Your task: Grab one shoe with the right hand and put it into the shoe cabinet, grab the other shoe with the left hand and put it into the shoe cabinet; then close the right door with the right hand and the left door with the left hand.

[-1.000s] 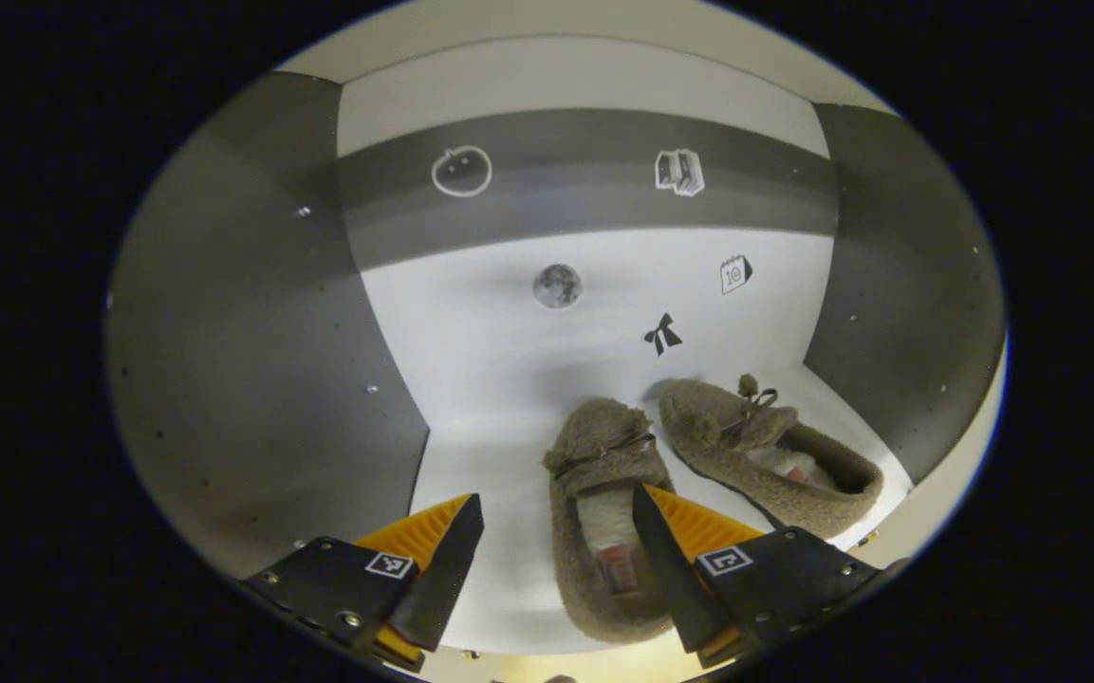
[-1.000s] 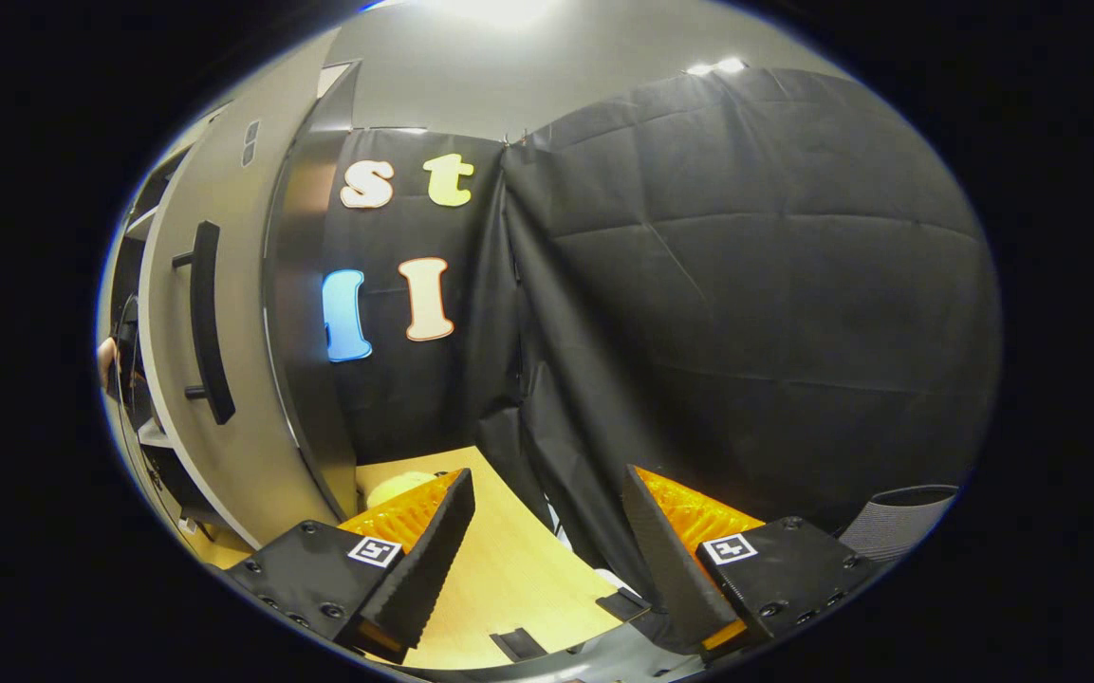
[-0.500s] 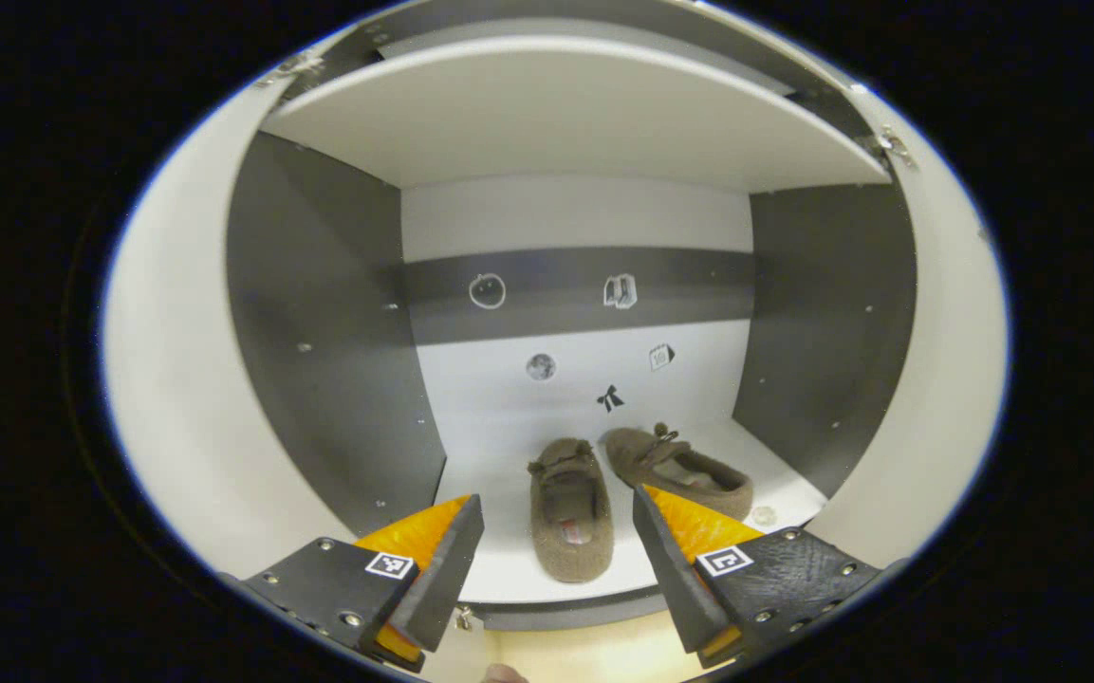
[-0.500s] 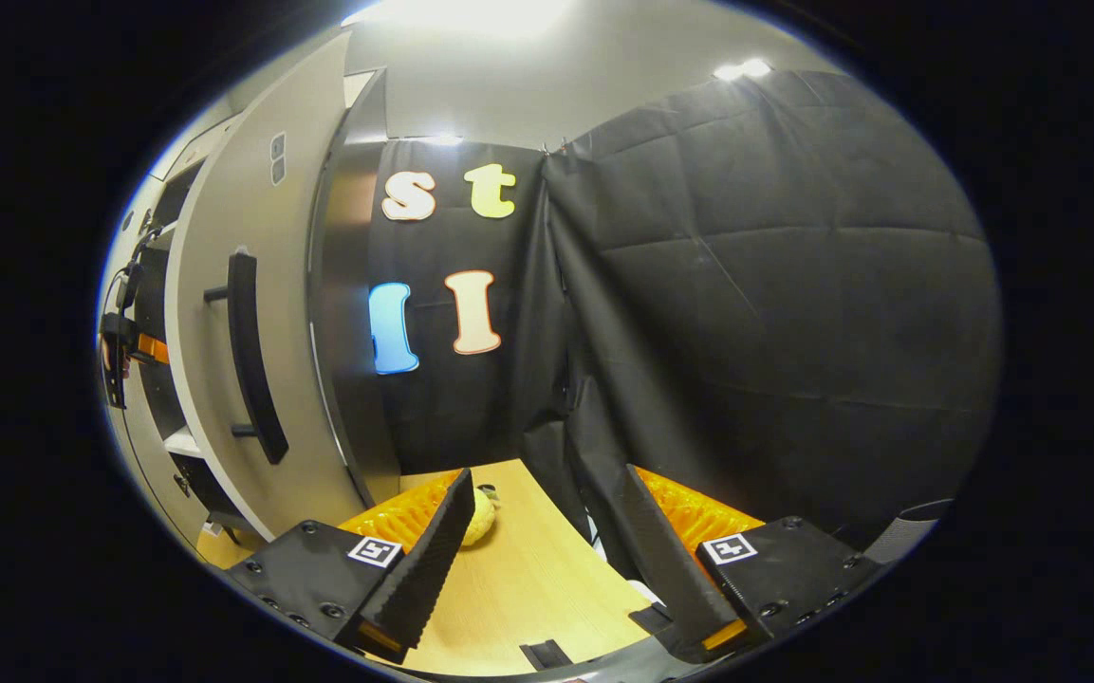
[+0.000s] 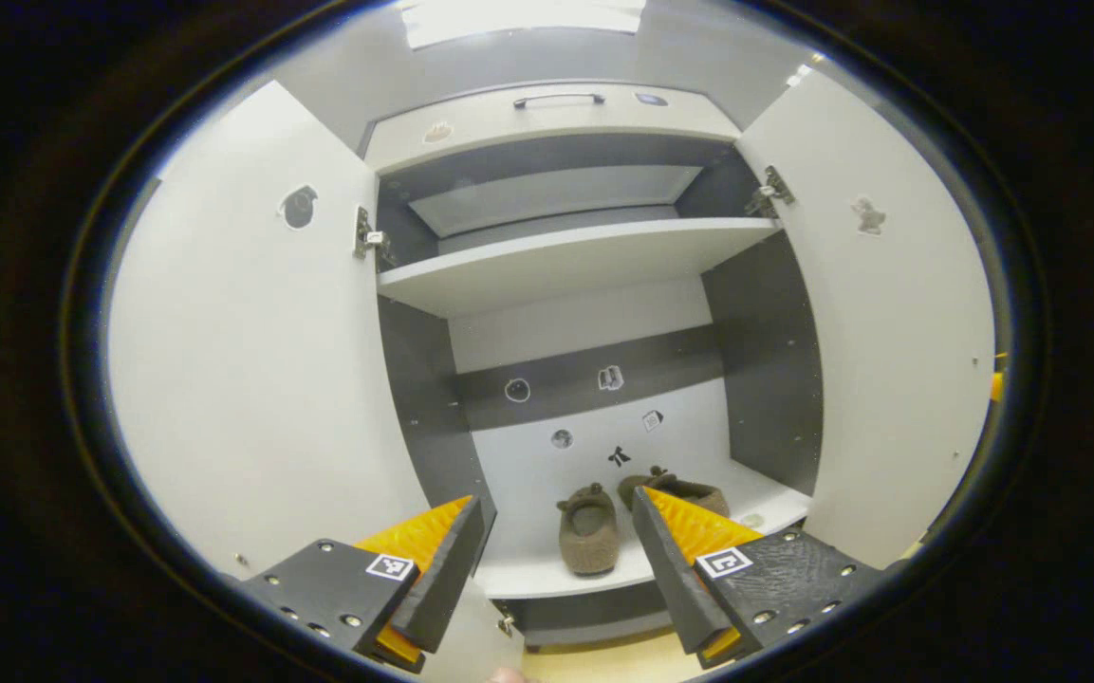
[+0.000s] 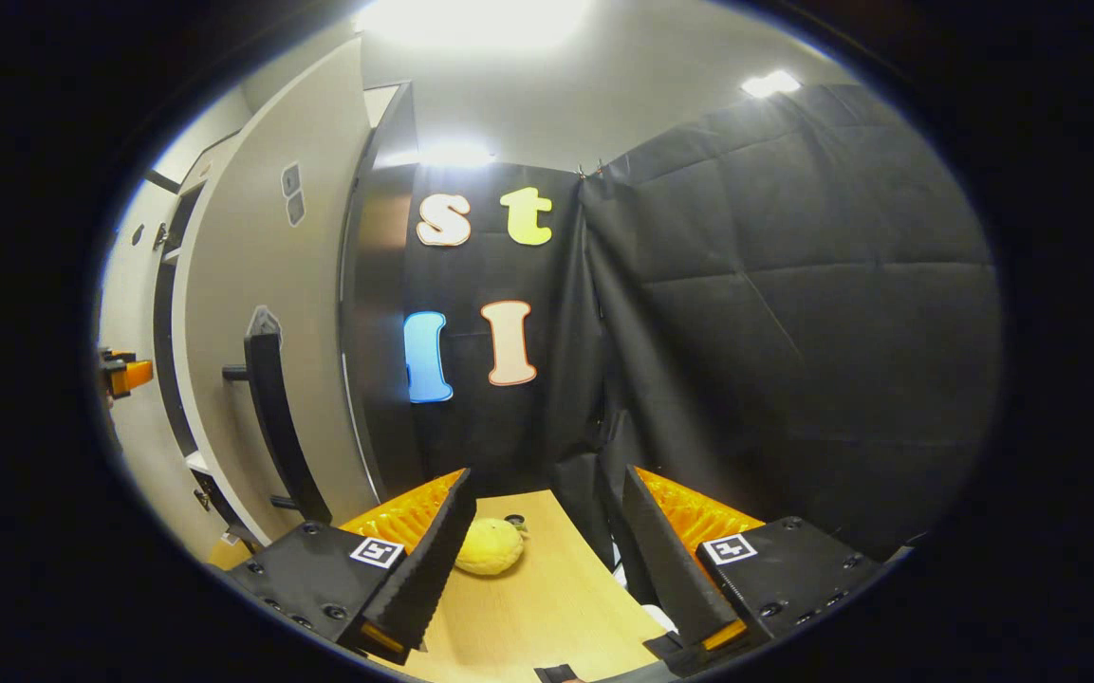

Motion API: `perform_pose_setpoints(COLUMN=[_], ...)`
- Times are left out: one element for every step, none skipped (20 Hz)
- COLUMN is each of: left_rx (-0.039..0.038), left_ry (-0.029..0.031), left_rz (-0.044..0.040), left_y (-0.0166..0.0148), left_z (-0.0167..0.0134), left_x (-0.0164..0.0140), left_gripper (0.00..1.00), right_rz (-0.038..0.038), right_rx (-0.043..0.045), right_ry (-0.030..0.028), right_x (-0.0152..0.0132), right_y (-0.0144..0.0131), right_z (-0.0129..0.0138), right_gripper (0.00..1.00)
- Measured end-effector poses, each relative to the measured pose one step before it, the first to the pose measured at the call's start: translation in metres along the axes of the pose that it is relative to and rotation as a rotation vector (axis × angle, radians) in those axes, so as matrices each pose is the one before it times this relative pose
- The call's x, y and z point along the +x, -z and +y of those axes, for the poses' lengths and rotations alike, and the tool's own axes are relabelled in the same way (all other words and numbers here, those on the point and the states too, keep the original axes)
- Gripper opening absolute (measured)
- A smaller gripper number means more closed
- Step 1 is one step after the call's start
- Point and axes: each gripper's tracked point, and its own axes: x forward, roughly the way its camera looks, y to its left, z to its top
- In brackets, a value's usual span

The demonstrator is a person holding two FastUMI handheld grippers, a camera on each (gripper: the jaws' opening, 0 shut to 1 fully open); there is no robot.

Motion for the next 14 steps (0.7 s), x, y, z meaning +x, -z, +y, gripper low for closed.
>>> perform_pose_setpoints(left_rx=[-0.02236,-0.02128,-0.01013,-0.00797,-0.01888,-0.03367,-0.03427,-0.02554,-0.01193,0.00268,0.00879,0.01077,0.00698,0.00351], left_ry=[0.00424,-0.00194,0.00881,-0.00722,-0.00596,-0.00034,0.00059,-0.00683,-0.01858,-0.0219,-0.02369,-0.01222,-0.00541,-0.00471], left_rz=[-0.0024,-0.00276,-0.01429,-0.01311,0.00078,0.00075,0.00743,0.01045,0.0091,0.00944,0.00555,0.00719,0.00533,0.00089], left_y=[0.00222,0.00167,0.0009,0.00092,0.00297,0.00432,0.00665,0.00681,0.00772,0.00523,0.00673,0.00376,0.00839,0.00396], left_z=[-0.00418,-0.00334,-0.00552,-0.00038,0.00149,-0.00071,-0.00213,-0.00039,0.00441,0.0066,0.00914,0.00665,0.00774,0.00582], left_x=[-0.00488,-0.00759,-0.01188,-0.00769,0.00266,-0.00386,-0.00659,-0.00583,-0.00779,-0.00487,-0.00593,-0.00357,-0.00937,-0.00566], left_gripper=[0.99,0.99,0.99,0.99,0.99,0.99,0.99,0.99,0.99,0.92,0.99,0.99,0.99,0.91], right_rz=[-0.00268,-0.00006,-0.00139,0.00163,0.00401,0.00202,-0.00766,-0.00679,-0.00411,-0.00391,-0.00601,-0.00176,-0.00004,-0.00338], right_rx=[0.00932,0.00694,0.00305,0.00386,0.00887,0.00979,0.00564,-0.00128,-0.00581,-0.0051,-0.00619,-0.00774,-0.01225,-0.01432], right_ry=[-0.00623,-0.00654,-0.00555,-0.00284,-0.00781,-0.00581,0.00009,0.0011,0.00191,-0.00047,-0.00519,-0.00516,-0.00963,-0.00508], right_x=[0.0009,0.0006,0.00027,0.00206,0.00083,0.00054,0.00056,0.00122,0.00043,-0.00005,-0.00036,0.00043,0.00067,0.00172], right_y=[-0.00255,-0.00049,-0.00108,-0.0017,-0.00012,-0.00155,-0.00353,-0.00384,-0.00207,-0.00044,-0.00206,-0.00115,-0.00083,-0.0009], right_z=[0.00377,0.00247,0.00234,0.00108,0.00224,0.00135,0.00064,0.0003,0.00111,0.00288,0.00346,0.00341,0.00528,0.00508], right_gripper=[0.94,0.99,0.99,0.99,0.96,0.94,0.94,0.98,0.98,0.98,0.98,0.94,0.98,0.98])
